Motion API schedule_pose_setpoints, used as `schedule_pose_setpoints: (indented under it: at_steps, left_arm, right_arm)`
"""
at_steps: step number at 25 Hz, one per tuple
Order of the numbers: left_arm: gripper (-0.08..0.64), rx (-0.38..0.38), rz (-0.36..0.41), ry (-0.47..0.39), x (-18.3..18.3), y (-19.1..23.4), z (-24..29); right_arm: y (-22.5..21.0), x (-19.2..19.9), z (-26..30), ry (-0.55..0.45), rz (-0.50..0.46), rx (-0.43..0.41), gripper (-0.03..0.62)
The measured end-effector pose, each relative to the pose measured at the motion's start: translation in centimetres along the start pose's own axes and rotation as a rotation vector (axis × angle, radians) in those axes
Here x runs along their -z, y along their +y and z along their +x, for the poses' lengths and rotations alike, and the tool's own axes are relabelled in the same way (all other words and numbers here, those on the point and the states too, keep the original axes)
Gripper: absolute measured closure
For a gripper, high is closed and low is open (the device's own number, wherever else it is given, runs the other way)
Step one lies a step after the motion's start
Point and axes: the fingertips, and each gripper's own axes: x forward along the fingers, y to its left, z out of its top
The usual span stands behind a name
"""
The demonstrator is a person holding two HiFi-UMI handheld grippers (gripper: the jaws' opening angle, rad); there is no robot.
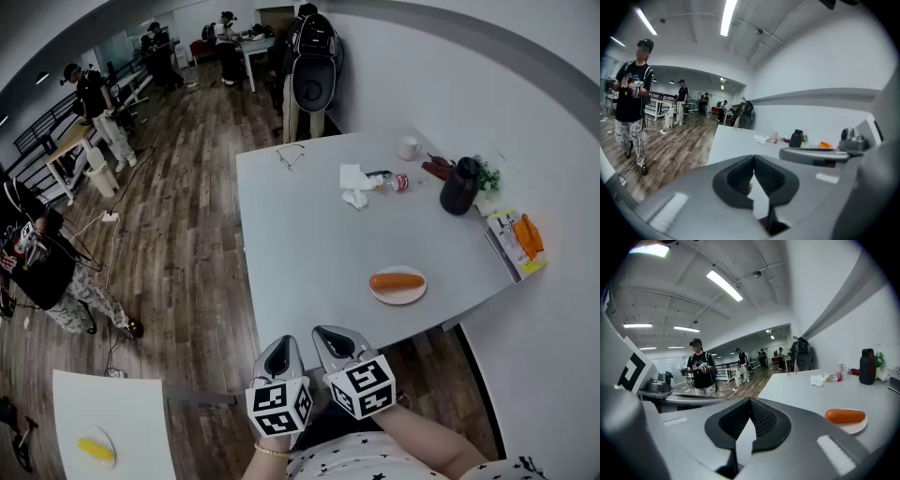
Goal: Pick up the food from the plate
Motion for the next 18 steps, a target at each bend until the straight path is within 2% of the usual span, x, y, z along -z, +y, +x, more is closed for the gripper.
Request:
schedule_pose_setpoints:
  at_steps: [5,10,18]
  left_arm:
    - [0.552,0.019,0.011,0.021,0.0,-1.8,3.5]
    - [0.552,0.036,0.010,0.031,0.1,-5.0,8.5]
    - [0.552,0.047,0.028,0.051,-0.1,-10.5,15.4]
  right_arm:
    - [-3.6,0.4,-0.2,0.003,0.005,0.028,0.597]
    - [-9.8,0.6,-0.4,0.031,-0.010,0.081,0.597]
    - [-19.9,0.8,-0.9,0.109,-0.078,0.115,0.597]
